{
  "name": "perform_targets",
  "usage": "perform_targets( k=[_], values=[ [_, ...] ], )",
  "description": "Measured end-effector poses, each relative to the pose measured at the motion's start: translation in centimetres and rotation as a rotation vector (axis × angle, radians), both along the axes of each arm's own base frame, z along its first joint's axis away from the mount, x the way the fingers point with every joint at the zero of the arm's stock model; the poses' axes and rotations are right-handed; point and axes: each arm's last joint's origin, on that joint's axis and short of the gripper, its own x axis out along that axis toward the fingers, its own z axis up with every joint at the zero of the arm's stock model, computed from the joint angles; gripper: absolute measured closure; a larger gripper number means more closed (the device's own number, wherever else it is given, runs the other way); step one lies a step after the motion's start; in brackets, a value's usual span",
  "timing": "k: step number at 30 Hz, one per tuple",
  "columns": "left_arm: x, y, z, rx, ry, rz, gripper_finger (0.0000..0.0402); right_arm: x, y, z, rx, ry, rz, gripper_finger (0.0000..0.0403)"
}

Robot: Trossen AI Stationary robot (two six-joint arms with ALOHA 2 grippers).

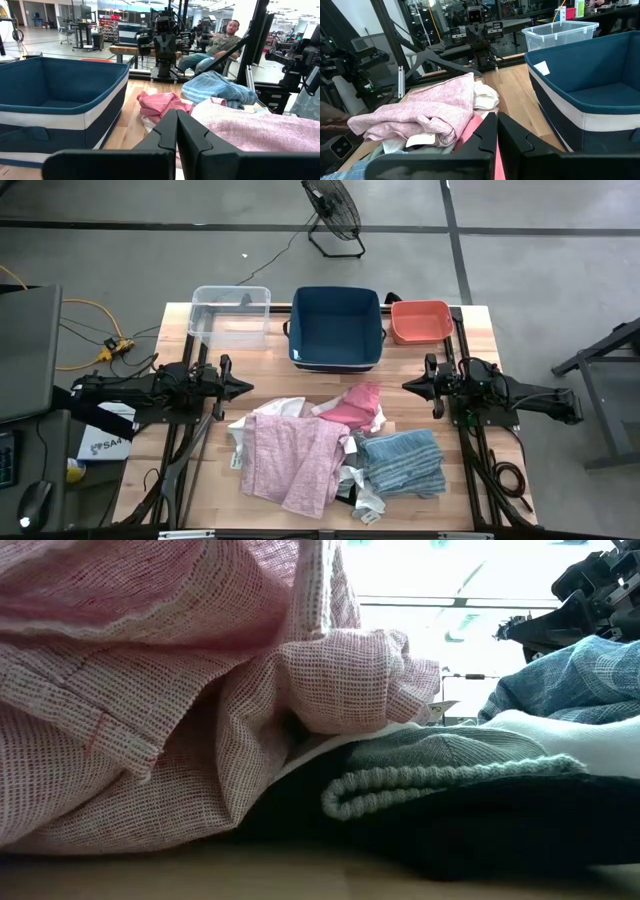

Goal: Pick & Place Cloths

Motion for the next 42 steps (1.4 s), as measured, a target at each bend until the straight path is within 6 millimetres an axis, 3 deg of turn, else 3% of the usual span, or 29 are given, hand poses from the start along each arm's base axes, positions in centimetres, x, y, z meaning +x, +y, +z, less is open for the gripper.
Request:
perform_targets(
  k=[31,42],
  values=[
    [0.0,0.0,0.0,0.000,0.000,0.000,0.0400,0.0,0.0,0.1,-0.001,-0.006,0.000,0.0398],
    [0.0,0.0,0.0,0.000,0.000,0.000,0.0400,-0.1,0.0,2.0,-0.006,-0.210,-0.010,0.0398]
  ],
)
